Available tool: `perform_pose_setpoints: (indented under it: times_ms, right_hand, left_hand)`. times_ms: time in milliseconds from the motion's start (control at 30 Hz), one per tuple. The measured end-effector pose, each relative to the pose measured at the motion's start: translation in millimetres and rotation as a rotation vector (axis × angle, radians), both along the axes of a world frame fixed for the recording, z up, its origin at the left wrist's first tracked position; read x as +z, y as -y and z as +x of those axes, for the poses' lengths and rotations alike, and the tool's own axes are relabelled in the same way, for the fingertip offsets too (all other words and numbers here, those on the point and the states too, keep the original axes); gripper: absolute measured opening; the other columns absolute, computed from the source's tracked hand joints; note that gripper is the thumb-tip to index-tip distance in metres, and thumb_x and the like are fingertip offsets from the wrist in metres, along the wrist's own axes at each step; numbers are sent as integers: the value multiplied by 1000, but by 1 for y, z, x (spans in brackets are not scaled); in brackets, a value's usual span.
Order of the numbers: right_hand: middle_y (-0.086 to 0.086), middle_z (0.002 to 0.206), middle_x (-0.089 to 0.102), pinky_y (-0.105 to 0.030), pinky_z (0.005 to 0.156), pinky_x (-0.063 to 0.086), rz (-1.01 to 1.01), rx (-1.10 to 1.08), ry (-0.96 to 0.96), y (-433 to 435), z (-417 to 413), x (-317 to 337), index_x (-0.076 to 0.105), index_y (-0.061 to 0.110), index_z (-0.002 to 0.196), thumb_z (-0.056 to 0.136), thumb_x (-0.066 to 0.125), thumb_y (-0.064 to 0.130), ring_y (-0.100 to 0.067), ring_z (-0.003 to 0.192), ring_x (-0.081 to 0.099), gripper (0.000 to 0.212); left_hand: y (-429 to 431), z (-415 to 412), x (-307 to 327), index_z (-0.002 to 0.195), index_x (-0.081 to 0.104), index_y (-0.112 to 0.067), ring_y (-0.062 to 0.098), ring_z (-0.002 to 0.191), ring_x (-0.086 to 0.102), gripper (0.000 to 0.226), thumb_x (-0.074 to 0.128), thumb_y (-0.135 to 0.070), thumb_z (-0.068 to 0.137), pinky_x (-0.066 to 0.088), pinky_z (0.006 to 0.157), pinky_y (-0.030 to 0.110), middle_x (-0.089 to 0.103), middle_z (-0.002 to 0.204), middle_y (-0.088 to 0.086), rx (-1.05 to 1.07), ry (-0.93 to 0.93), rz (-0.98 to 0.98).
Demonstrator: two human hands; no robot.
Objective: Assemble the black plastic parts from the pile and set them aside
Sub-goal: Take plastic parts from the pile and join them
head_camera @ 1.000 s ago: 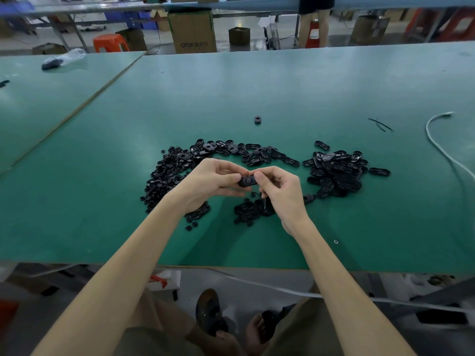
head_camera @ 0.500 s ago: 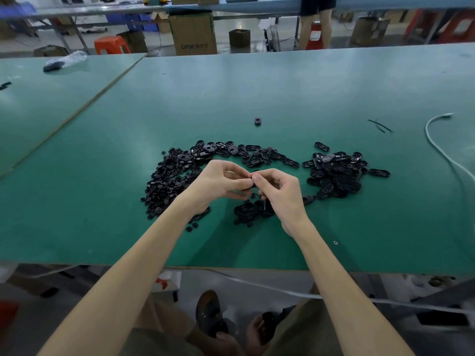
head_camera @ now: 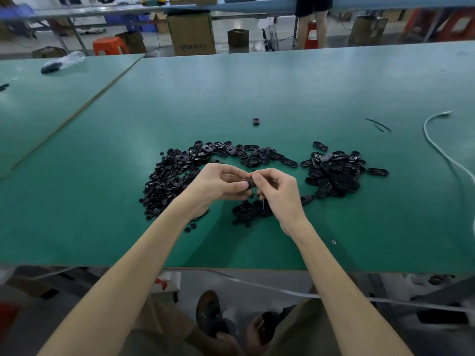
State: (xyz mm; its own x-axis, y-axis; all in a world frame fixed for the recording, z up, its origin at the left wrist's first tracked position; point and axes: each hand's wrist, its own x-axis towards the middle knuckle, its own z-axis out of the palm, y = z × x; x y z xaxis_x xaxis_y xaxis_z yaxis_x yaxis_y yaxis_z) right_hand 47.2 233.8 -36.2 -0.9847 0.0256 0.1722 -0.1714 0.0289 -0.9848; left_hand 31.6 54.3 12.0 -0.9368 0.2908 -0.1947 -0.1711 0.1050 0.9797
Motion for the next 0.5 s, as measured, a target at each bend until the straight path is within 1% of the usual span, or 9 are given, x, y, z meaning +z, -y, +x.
perform_pose_setpoints:
  times_ms: [133,267,367,500]
  right_hand:
    - [11,74,73,-24,66,52,14,-6,2,0,0,0,78,18,96,101,69,16,-6,66,59,11]
    - [7,76,74,-28,67,54,5,0,4,0,1,2,79,20,96,101,69,15,-9,68,59,12]
    - [13,72,71,-24,66,53,14,5,4,0,1,3,79,20,95,101,69,16,-6,67,59,12]
    - [13,72,71,-21,65,52,16,10,-5,-1,1,2,79,19,95,101,69,15,-5,66,59,12]
  left_hand:
    - [1,1,-2,112,70,5,31,92,77,25,76,2,88,64,79,35,77,104,22,13,30,23]
    - [3,2,-1,113,70,7,32,94,77,27,77,0,88,64,82,38,77,105,22,20,37,25]
    - [4,2,-1,114,69,8,32,95,76,29,77,1,88,64,82,38,76,107,23,21,48,21]
    - [4,2,1,114,68,8,33,95,76,29,77,0,88,63,82,37,76,107,23,12,58,15]
